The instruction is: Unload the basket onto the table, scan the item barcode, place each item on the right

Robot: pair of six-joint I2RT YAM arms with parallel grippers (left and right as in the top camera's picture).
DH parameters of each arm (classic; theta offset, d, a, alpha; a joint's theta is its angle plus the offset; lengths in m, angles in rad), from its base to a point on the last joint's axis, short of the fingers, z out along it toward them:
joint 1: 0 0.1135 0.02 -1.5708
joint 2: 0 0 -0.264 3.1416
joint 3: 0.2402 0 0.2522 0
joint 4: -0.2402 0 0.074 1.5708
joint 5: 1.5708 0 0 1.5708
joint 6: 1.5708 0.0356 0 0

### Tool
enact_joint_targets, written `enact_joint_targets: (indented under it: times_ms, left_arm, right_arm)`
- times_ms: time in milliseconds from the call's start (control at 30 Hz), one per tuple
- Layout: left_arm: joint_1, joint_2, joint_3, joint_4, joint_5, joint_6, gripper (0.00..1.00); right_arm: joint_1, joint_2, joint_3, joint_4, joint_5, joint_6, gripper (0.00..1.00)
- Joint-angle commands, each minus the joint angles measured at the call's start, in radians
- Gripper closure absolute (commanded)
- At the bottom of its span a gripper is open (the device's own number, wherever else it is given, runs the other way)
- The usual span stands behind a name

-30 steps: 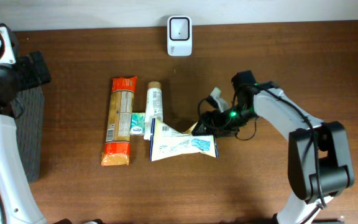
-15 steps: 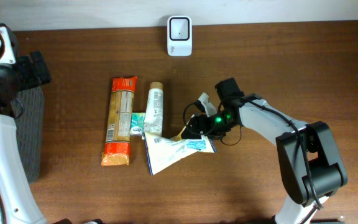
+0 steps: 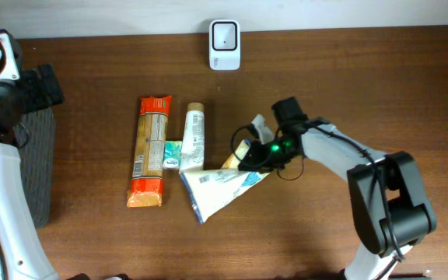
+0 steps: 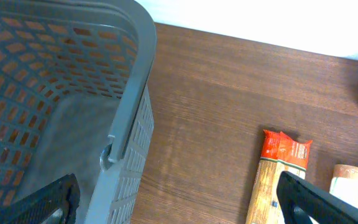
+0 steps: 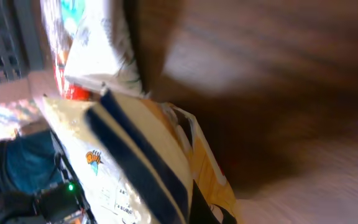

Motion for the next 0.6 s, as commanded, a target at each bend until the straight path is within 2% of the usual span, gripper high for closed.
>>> enact_joint_targets:
  times_ms: [0,200,300,567]
  left_arm:
    - [0.003,-0.005,0.011,0.001,-0.006,0.019,0.01]
    - [0.003,-0.005,0.011,0.001,-0.006,0.019,0.01]
    - [0.003,-0.005,0.011,0.001,-0.006,0.019,0.01]
    - [0.003,-0.005,0.011,0.001,-0.006,0.019,0.01]
  right_arm:
    - [-0.111,-0.093,0.067,-0.020,-0.002,-0.003,0.96]
    - [-0.204,-0.183,0.072,-0.060,0.065,-0.002,0.96]
    - [-0.208,-0.206,0.076,-0.063,0.036,0.003,0.96]
    - [-0.299,-0.344,0.209,-0.203,-0.058,0.019,0.96]
